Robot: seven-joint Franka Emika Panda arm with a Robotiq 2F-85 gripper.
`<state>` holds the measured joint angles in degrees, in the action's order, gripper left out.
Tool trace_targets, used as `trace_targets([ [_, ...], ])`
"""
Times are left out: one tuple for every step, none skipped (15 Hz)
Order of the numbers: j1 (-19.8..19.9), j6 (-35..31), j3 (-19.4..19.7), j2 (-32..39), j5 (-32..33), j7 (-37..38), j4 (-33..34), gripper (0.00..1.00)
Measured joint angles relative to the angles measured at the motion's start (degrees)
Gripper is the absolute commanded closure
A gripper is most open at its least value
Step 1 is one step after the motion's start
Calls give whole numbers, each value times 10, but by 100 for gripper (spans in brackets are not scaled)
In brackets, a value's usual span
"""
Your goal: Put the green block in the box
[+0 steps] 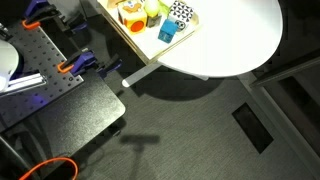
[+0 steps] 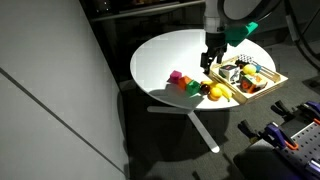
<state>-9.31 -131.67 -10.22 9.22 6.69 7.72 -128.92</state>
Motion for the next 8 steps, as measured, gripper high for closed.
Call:
trace_targets([
  [-3,-7,1,11,10,2,1,0],
  [-6,-15,3,22,21,5,4,0],
  [-8,-21,5,34,31,10,7,0],
  [-13,-25,8,46,40,14,13,0],
  [-16,-29,11,57,48,19,19,0],
  [-20,-33,14,69,54,22,25,0],
  [-25,-35,18,81,58,25,33,0],
  [-29,-38,22,93,62,30,42,0],
])
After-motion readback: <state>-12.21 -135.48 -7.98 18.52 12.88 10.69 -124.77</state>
